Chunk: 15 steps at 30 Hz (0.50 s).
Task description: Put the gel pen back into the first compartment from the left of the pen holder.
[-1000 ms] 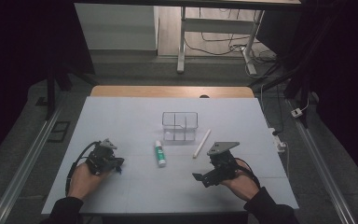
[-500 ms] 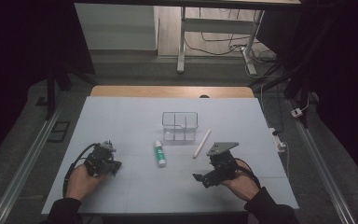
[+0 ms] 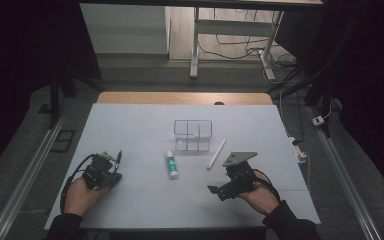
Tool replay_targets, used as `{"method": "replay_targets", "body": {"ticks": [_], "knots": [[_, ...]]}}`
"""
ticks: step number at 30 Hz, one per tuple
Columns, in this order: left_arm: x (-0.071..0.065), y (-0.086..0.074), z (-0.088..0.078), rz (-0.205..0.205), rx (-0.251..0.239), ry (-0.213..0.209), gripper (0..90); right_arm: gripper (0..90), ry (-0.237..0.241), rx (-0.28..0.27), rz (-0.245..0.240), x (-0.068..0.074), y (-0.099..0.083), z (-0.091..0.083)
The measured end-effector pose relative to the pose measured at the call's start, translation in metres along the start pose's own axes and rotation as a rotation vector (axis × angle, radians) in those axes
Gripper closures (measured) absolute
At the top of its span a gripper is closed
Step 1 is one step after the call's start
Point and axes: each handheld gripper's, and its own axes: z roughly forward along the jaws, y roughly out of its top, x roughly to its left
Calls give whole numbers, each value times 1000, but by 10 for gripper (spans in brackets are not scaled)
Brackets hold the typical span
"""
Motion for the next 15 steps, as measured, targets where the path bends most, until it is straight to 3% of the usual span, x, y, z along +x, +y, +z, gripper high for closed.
{"method": "replay_targets", "body": {"ticks": [15], "knots": [[19, -13, -9, -62, 8, 57, 885, 0, -14, -1, 8, -4, -1, -2]]}}
